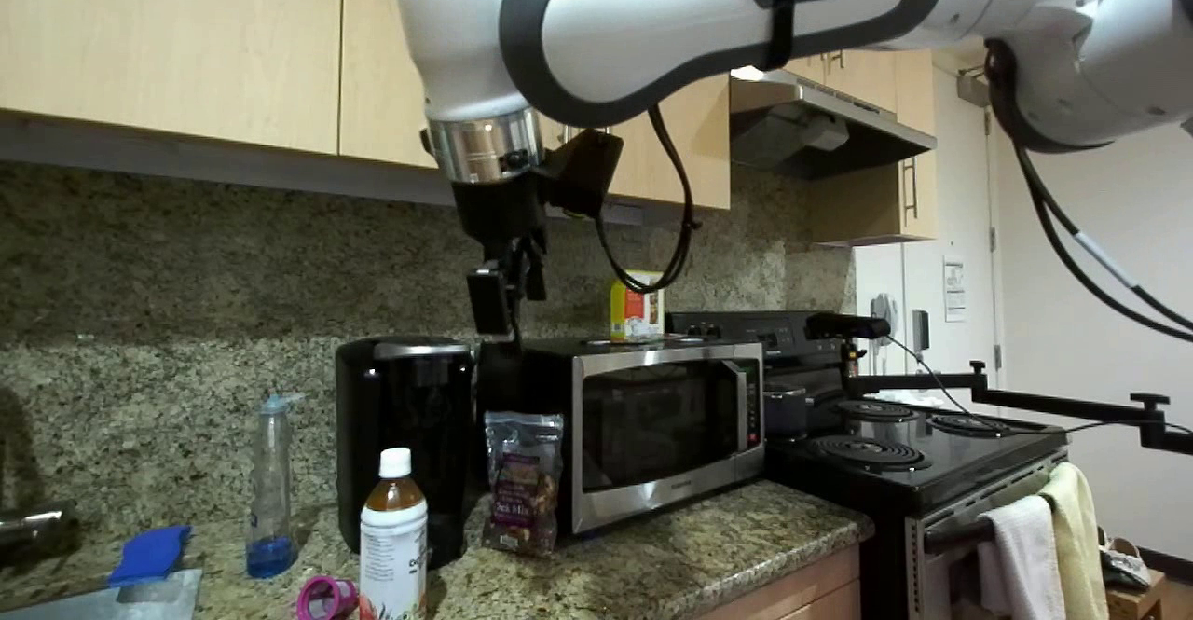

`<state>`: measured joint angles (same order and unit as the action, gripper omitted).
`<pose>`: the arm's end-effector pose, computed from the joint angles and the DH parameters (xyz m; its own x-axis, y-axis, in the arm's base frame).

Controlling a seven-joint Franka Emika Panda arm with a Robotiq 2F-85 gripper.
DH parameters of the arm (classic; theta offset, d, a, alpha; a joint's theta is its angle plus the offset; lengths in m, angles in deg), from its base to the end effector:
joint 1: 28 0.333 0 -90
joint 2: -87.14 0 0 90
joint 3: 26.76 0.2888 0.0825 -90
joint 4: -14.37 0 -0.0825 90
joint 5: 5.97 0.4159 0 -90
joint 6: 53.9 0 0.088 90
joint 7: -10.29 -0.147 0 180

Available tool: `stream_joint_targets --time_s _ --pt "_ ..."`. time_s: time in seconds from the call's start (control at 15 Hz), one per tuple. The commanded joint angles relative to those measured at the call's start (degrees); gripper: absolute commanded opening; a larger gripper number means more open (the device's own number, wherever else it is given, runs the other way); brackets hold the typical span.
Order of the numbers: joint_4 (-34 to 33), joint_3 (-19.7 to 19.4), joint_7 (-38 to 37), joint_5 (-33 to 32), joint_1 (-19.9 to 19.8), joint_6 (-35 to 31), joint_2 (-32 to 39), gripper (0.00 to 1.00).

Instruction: Open the black coffeemaker

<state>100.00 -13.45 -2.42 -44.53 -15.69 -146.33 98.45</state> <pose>0.6194 0.1861 0.5083 0.9561 0.2889 0.0489 0.2065 -0.7829 0.5868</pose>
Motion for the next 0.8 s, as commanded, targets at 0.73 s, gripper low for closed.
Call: stream_joint_targets --time_s 0.73 --pt "-7.3 -4.3 13.9 -9.3 1.3 -14.3 8.9 1.00"
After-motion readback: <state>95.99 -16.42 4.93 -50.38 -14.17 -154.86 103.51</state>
